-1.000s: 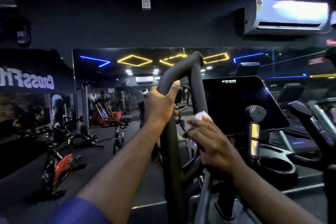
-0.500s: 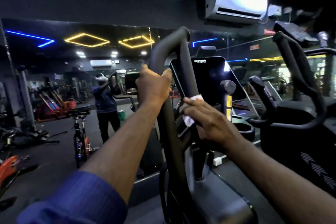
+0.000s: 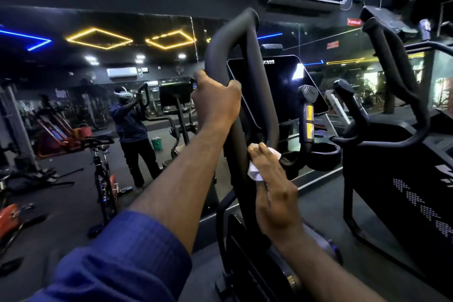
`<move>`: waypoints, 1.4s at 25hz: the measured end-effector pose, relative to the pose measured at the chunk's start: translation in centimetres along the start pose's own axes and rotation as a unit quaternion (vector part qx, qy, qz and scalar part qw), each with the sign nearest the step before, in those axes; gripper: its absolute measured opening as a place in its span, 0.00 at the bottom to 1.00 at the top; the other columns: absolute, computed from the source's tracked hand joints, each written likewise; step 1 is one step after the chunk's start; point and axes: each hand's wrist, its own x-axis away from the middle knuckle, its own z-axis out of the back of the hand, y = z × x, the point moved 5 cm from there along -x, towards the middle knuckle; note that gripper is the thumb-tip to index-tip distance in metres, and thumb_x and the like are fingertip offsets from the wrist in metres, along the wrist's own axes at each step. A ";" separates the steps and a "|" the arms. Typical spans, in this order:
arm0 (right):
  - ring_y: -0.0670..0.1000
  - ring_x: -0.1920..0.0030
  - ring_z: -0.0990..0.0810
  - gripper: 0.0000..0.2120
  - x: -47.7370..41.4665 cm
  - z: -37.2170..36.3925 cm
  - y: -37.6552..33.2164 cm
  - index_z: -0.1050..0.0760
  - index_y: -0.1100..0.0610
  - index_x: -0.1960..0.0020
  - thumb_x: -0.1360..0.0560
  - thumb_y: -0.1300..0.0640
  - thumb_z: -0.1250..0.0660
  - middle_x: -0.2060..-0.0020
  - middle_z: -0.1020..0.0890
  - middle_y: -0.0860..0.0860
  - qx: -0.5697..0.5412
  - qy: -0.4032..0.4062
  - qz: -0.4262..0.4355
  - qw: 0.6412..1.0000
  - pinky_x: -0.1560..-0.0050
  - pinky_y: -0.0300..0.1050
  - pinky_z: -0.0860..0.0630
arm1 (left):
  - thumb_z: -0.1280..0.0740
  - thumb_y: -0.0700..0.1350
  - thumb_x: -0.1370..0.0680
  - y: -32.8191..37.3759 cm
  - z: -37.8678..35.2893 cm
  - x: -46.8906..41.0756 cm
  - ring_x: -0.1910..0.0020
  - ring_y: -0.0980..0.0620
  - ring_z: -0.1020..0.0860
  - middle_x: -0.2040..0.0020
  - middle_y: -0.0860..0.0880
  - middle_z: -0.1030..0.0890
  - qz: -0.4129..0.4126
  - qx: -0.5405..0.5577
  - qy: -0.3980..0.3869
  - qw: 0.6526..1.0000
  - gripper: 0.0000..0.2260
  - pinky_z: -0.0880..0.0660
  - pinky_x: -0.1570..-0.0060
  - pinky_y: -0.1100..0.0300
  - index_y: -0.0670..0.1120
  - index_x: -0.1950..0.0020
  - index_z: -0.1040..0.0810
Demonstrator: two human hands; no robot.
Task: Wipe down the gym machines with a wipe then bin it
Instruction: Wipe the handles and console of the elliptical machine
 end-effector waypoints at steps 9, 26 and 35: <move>0.58 0.21 0.34 0.21 2.6 -0.7 0.0 0.28 0.64 0.27 0.17 0.71 0.46 0.26 0.25 0.56 -0.069 0.022 0.003 0.997 0.20 0.56 0.39 | 0.31 0.47 0.23 0.1 -0.1 0.5 0.69 0.51 0.16 0.54 0.46 0.19 -0.023 -0.026 0.038 0.999 0.18 0.21 0.74 0.58 0.46 0.37 0.30; 0.47 0.50 0.17 0.15 -3.9 -0.9 6.2 0.19 0.56 0.36 0.16 0.65 0.41 0.50 0.14 0.49 -0.590 0.076 -0.431 0.678 0.47 0.39 0.21 | 0.29 0.44 0.24 0.2 -0.5 0.9 0.72 0.51 0.16 0.59 0.45 0.16 -0.021 -0.038 0.091 0.995 0.15 0.17 0.71 0.51 0.43 0.39 0.25; 0.55 0.48 0.15 0.17 -3.9 -2.1 5.6 0.19 0.68 0.38 0.18 0.62 0.42 0.45 0.15 0.62 -0.741 -0.075 -0.584 0.323 0.31 0.48 0.24 | 0.27 0.44 0.24 0.3 -0.4 0.9 0.72 0.48 0.18 0.64 0.45 0.17 -0.020 -0.015 0.095 0.995 0.11 0.19 0.69 0.50 0.45 0.45 0.24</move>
